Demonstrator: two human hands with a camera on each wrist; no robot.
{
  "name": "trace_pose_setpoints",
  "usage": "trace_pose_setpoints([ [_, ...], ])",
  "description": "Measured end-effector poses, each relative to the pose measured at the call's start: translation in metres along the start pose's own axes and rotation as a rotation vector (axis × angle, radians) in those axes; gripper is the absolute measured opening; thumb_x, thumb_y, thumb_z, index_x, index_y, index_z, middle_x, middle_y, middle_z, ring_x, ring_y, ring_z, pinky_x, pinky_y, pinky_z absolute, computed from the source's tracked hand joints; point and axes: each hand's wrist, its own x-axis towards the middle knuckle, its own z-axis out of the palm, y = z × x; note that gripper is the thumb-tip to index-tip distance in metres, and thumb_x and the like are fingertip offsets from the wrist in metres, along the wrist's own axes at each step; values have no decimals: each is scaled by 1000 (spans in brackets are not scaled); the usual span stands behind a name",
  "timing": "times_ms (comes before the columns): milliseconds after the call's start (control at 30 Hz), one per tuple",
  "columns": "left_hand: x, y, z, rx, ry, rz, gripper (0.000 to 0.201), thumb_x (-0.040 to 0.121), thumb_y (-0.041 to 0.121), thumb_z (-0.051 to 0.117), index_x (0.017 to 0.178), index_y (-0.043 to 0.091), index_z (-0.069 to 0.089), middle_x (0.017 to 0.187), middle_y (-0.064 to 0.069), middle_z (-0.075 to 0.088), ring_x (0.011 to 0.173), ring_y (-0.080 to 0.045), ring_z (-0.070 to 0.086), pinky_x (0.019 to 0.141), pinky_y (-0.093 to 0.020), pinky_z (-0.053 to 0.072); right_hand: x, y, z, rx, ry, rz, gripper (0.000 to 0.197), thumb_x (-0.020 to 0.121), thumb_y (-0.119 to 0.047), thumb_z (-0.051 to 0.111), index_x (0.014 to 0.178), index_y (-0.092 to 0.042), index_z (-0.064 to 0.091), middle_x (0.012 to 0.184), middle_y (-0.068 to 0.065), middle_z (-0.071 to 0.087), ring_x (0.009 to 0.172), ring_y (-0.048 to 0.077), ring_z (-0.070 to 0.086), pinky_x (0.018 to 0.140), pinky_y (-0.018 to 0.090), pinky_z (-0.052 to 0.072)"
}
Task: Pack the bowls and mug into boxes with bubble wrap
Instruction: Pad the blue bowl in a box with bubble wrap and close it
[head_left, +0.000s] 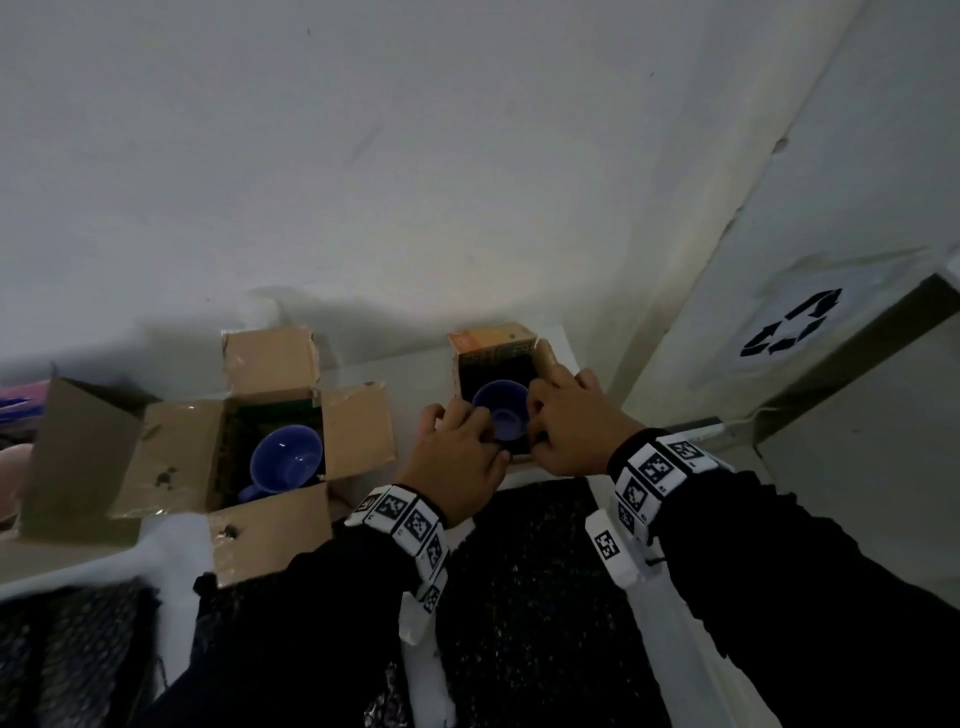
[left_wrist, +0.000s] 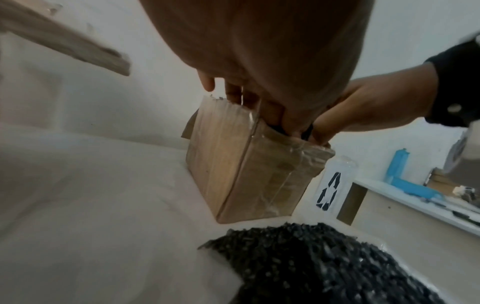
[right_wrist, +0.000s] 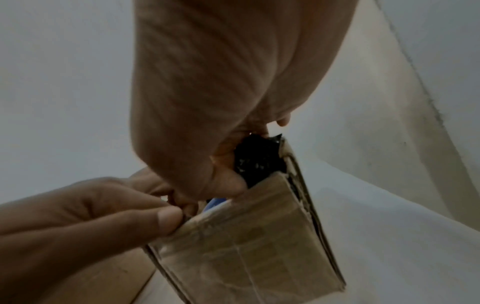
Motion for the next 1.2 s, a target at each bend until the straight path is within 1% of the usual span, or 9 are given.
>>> trace_pose_setpoints([
  [167,7,2,-2,-18,50,-45,19,88,37,43,89,26,59,78,8,66,87,-23,54,85,-42,29,-4,6,1,90,264,27,27,68,-1,62,93,-12,58,98,13,52,83,32,49,63,39,39],
  [267,2,5,0,-19,33,-6,35,94,44,41,79,25,65,79,9,64,91,-21,54,89,-44,31,-5,10,5,120,348,11,31,57,10,66,78,-9,53,81,14,54,67,31,50,52,38,38],
  [433,1,13,-2,38,-58,-23,48,90,56,40,78,21,71,95,2,59,105,-28,48,91,-49,29,-10,7,16,-143,311,40,11,71,-12,61,81,-15,65,91,4,65,89,29,56,75,41,41],
  [567,3,11,2,127,-91,-8,15,77,28,59,86,26,70,97,4,57,104,-29,48,93,-48,24,-19,8,18,-206,310,121,28,79,-30,43,77,-21,69,100,-3,61,98,28,47,82,45,32],
  [667,-2,13,3,90,-58,2,35,69,11,47,97,24,64,90,4,61,100,-29,53,92,-48,26,-24,7,20,-186,287,88,33,85,-34,38,79,-20,68,94,-4,64,106,29,49,92,49,29],
  [800,-8,21,3,56,-80,-43,42,65,9,35,98,22,58,96,4,66,103,-29,52,91,-48,27,-22,7,29,-156,233,108,40,92,-40,33,89,-22,69,114,-1,65,124,27,43,102,52,22],
  [933,-3,20,5,43,-95,-35,40,69,11,37,101,17,62,94,-2,68,98,-31,54,79,-41,38,-20,5,32,-119,248,101,44,93,-41,32,88,-19,70,108,0,68,120,28,44,94,49,28],
  [1067,-5,15,3,-8,-102,0,41,68,14,71,107,17,63,94,-3,69,93,-29,58,72,-37,44,-28,0,30,18,362,86,33,89,-32,41,89,-16,69,96,2,67,100,29,52,75,42,44],
  [1200,-20,16,-3,-177,-17,-1,42,76,18,70,117,13,61,108,-7,67,98,-30,61,75,-39,52,-59,-21,37,260,469,53,18,84,-23,48,90,-15,64,89,5,62,79,26,54,65,39,44],
])
